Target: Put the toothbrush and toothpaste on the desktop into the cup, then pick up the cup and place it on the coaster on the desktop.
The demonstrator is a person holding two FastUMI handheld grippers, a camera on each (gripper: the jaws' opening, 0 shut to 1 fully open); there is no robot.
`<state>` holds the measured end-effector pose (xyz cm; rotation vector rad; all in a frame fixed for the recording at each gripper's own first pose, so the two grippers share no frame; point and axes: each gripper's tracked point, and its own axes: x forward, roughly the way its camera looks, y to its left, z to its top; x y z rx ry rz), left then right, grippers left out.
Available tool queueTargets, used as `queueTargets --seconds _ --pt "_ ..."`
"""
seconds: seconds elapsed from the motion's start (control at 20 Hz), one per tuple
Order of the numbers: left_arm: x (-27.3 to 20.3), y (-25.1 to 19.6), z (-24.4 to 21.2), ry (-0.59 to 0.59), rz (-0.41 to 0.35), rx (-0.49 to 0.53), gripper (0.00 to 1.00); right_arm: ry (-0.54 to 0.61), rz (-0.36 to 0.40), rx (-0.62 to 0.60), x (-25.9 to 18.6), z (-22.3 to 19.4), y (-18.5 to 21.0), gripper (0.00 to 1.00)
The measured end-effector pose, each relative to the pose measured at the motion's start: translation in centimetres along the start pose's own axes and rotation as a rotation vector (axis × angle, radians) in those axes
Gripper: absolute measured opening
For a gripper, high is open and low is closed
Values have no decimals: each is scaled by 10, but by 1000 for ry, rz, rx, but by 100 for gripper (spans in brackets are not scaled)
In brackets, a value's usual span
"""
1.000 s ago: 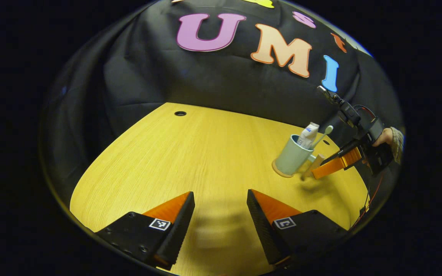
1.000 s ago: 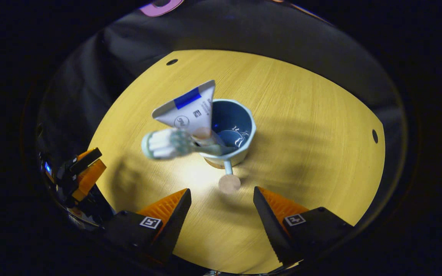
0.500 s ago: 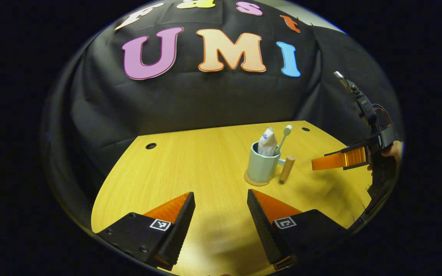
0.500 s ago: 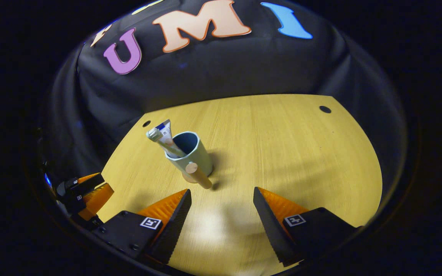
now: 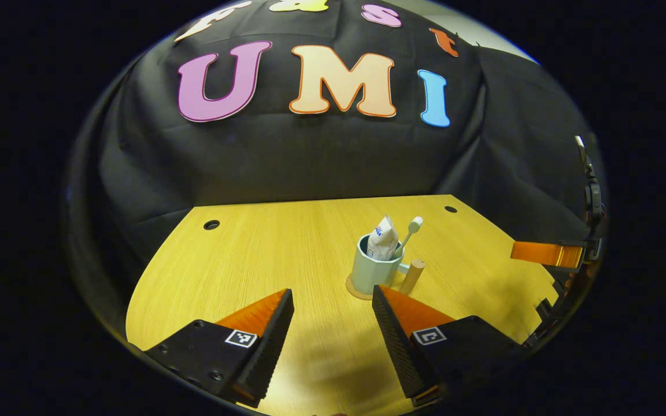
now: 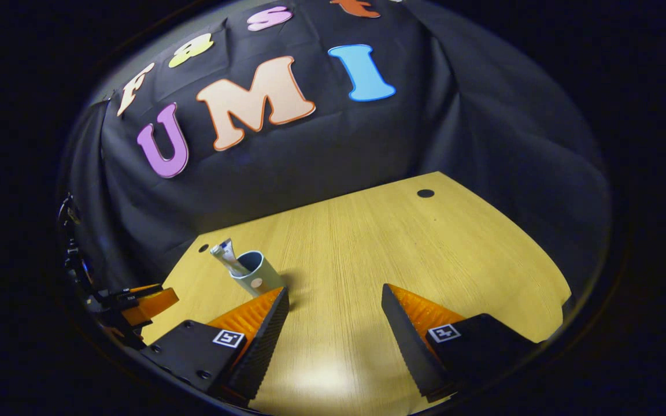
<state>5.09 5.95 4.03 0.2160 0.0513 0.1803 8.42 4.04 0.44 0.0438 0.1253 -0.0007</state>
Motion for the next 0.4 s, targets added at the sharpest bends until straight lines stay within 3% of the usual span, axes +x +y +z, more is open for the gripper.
queueTargets --seconds 0.4 --pt "2 -26 13 -9 19 10 82 -43 15 51 -15 20 -25 99"
